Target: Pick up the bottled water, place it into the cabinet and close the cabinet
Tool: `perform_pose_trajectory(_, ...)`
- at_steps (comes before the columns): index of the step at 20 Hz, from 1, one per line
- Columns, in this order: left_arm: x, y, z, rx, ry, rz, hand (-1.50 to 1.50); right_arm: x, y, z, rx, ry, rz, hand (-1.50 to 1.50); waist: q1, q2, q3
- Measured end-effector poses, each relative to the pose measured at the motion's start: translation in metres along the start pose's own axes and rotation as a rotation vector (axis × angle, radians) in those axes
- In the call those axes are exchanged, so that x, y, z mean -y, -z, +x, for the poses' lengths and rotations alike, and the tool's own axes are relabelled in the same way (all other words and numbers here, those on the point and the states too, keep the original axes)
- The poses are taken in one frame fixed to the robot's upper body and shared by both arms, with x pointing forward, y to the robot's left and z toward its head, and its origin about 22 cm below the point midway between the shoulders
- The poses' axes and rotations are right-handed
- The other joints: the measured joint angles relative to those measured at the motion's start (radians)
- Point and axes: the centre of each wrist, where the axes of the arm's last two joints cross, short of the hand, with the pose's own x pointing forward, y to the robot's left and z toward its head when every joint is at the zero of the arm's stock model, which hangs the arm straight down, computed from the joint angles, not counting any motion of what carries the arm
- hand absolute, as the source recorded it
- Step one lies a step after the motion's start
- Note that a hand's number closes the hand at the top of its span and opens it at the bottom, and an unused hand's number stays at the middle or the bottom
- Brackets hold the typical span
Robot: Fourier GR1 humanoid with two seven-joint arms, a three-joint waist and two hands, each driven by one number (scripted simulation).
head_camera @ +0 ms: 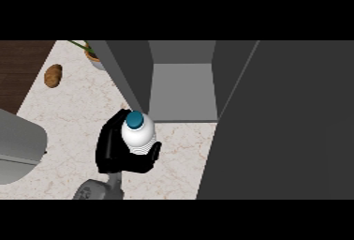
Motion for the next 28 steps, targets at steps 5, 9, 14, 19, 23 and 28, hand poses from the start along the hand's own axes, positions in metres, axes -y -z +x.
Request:
perform_pose_trajectory(5, 0.033, 0.027, 0.013, 0.015, 0.030, -0.012, 1.50, -0.001, 0.002, -0.003, 0.011, 0.009, -0.007, -1.50, -0.003, 0.001, 0.000)
perform_pose_trajectory(9, 0.047, 0.041, 0.017, 0.037, 0.047, -0.003, 1.50, 0.000, 0.001, -0.002, 0.007, 0.002, -0.007, -1.50, -0.003, 0.001, 0.000)
perform_pose_trajectory(14, 0.060, 0.066, 0.021, 0.040, 0.098, 0.020, 1.50, 0.001, 0.002, 0.001, 0.004, 0.000, -0.001, -1.50, -0.006, 0.002, 0.000)
perform_pose_trajectory(19, 0.063, 0.098, 0.023, 0.045, 0.148, 0.040, 1.50, 0.001, 0.001, 0.000, 0.010, 0.006, -0.007, -1.50, -0.008, 0.002, 0.000)
perform_pose_trajectory(23, 0.062, 0.121, 0.021, 0.037, 0.205, 0.049, 1.50, 0.000, -0.004, -0.002, 0.014, 0.017, -0.006, -1.50, -0.011, 0.003, 0.000)
perform_pose_trajectory(28, 0.068, 0.143, 0.015, 0.019, 0.286, 0.077, 1.50, -0.002, -0.005, -0.002, 0.011, 0.025, -0.008, -1.50, -0.018, 0.004, 0.000)
